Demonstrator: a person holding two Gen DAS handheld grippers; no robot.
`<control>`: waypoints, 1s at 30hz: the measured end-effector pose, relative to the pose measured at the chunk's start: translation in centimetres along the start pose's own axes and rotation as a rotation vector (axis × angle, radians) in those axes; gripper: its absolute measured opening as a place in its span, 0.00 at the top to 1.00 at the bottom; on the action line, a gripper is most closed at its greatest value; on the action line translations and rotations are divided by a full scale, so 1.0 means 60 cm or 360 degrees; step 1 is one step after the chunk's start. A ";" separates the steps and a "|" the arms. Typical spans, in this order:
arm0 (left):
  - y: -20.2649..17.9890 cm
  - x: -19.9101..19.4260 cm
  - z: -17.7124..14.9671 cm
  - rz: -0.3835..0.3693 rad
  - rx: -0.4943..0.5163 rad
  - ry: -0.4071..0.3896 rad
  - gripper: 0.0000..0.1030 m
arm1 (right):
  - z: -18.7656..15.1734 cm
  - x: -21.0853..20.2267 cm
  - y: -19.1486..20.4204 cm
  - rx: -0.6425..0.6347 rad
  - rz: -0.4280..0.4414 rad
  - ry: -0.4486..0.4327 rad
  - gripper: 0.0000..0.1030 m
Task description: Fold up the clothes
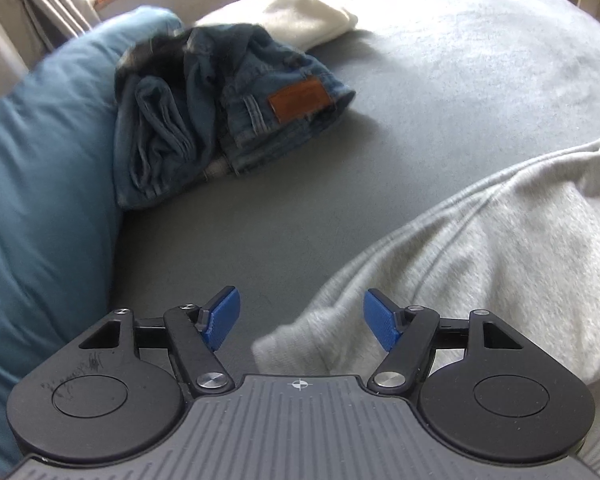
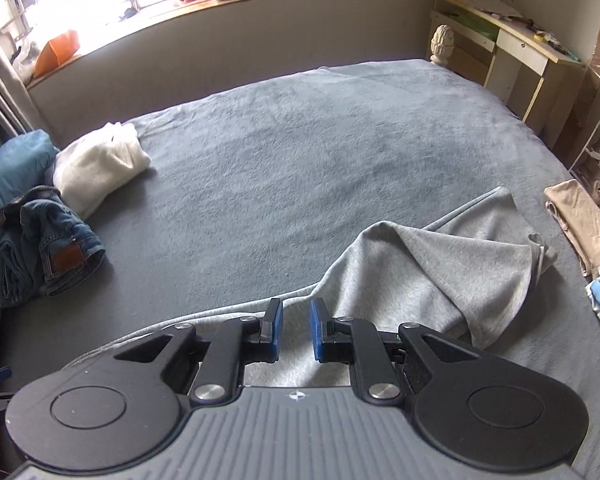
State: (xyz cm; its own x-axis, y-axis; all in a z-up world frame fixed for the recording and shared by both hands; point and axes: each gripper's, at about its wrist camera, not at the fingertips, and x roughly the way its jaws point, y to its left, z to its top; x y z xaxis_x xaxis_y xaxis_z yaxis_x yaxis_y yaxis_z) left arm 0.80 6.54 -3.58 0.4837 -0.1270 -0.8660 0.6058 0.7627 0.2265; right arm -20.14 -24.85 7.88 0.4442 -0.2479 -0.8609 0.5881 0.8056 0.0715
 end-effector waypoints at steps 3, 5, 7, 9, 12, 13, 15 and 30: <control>0.001 -0.010 0.018 0.0099 -0.0018 -0.0020 0.34 | 0.003 0.020 -0.040 0.0013 0.0051 0.0030 0.85; -0.001 -0.021 0.030 0.0195 -0.0047 -0.0023 0.34 | 0.004 0.033 -0.067 0.0022 0.0085 0.0050 0.85; -0.001 -0.042 0.038 0.0285 -0.0125 -0.0010 0.34 | 0.006 0.046 -0.094 0.0030 0.0119 0.0070 0.85; -0.005 -0.066 0.041 0.0376 -0.0208 0.0019 0.34 | 0.008 0.060 -0.120 0.0039 0.0153 0.0090 0.85; -0.020 -0.104 0.039 0.0532 -0.0330 0.0104 0.34 | 0.025 0.089 -0.154 0.0008 0.0235 0.0128 0.85; -0.025 -0.117 0.038 0.0580 -0.0378 0.0133 0.34 | 0.037 0.104 -0.162 -0.0024 0.0277 0.0145 0.85; -0.038 -0.152 0.037 0.0675 -0.0489 0.0171 0.34 | 0.064 0.129 -0.178 -0.0101 0.0365 0.0180 0.85; -0.135 -0.356 0.057 0.1142 -0.0789 0.0252 0.33 | 0.135 0.288 -0.230 -0.0598 0.0691 0.0324 0.85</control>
